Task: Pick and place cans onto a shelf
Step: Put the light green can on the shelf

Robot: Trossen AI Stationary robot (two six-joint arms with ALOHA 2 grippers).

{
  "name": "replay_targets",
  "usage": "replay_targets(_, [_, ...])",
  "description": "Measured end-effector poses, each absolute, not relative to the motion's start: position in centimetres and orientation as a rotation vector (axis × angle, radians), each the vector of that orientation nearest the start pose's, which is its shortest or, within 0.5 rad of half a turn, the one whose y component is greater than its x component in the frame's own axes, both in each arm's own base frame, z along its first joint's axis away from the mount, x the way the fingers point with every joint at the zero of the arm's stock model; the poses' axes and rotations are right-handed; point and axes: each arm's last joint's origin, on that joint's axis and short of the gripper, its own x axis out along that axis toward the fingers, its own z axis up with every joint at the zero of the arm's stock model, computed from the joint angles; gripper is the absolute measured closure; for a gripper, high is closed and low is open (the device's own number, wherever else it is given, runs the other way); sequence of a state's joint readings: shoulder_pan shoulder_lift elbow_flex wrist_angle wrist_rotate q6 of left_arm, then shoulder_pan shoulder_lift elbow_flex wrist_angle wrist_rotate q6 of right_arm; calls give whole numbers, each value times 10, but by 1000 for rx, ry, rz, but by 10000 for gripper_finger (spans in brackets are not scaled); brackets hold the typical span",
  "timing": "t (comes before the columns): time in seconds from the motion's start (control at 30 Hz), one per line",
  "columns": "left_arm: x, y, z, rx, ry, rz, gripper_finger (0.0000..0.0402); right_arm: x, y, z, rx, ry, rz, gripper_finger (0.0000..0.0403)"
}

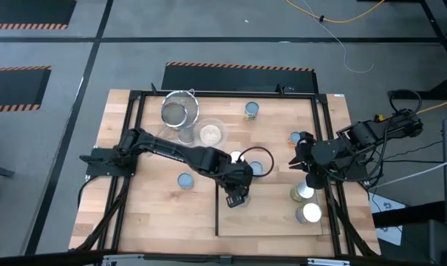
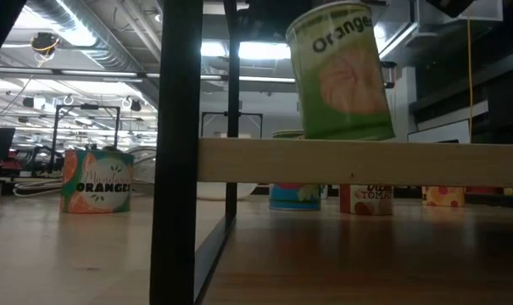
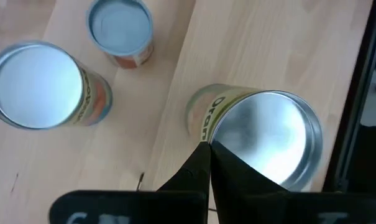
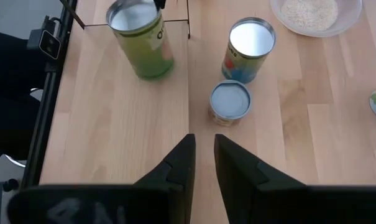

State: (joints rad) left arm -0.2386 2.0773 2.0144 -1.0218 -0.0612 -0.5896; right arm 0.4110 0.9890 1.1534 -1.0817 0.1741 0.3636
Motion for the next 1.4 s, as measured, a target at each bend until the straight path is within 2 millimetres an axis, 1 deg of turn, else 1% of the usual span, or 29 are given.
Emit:
replay_targets(0.1, [427, -105, 292, -359, 1101, 162, 401, 154, 61, 347, 89, 903, 50, 338])
replay_targets(0.27, [427, -108, 281, -343, 1160, 175, 401, 154, 61, 347, 98, 903, 47, 338])
replay_targets(0.43, [429, -108, 277, -338, 1169, 181, 401, 154, 62, 347, 99, 903, 46, 338])
replay_targets(0.83, [429, -106, 278, -342, 1163, 183, 401, 154, 62, 347, 99, 901, 47, 338])
replay_targets(1.4, [433, -88, 278, -340, 1165, 205, 401, 154, 62, 347, 101, 896, 48, 338])
